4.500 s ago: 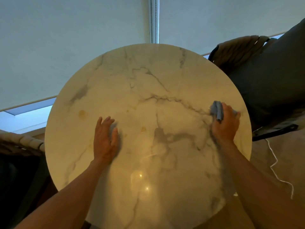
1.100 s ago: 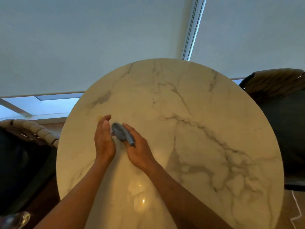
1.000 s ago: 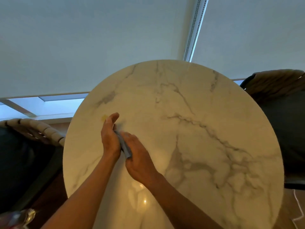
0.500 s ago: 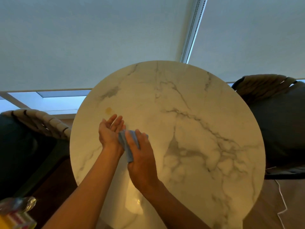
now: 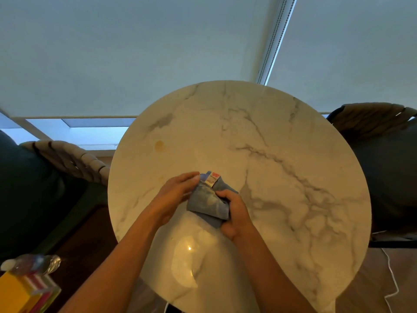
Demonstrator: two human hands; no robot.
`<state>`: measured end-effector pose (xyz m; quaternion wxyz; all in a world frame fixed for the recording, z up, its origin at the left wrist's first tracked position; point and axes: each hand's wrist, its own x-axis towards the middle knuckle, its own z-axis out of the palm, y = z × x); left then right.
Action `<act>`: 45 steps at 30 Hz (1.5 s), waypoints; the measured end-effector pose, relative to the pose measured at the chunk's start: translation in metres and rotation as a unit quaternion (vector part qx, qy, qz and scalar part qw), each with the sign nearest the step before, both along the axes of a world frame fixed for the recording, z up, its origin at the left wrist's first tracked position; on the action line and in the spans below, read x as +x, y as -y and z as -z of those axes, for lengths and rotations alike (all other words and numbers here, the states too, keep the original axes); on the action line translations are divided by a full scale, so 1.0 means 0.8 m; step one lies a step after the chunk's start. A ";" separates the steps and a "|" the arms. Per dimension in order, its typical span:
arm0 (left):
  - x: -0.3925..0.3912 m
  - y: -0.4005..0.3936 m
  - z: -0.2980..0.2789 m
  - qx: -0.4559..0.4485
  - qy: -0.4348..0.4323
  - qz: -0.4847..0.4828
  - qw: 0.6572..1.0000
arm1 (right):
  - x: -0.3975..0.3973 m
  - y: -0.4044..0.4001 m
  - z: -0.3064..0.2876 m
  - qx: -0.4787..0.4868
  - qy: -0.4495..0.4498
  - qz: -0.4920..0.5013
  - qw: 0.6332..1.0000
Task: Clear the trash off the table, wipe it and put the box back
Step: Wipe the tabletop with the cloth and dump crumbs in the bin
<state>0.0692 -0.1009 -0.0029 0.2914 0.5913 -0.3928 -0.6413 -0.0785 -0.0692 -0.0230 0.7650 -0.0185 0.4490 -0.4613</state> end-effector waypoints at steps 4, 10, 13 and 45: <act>-0.001 -0.007 0.002 0.059 -0.024 0.068 0.996 | -0.015 0.005 -0.003 -0.047 -0.034 -0.045 0.997; 0.001 -0.012 0.006 0.054 0.007 -0.030 0.998 | -0.009 0.009 0.017 -0.141 -0.480 -0.041 0.865; 0.006 -0.017 0.009 0.019 0.051 -0.079 0.995 | 0.022 -0.015 0.012 -0.339 -0.591 -0.049 0.730; -0.084 0.054 0.033 -0.161 0.170 0.045 0.971 | -0.144 0.095 0.013 -0.155 -0.335 0.022 0.929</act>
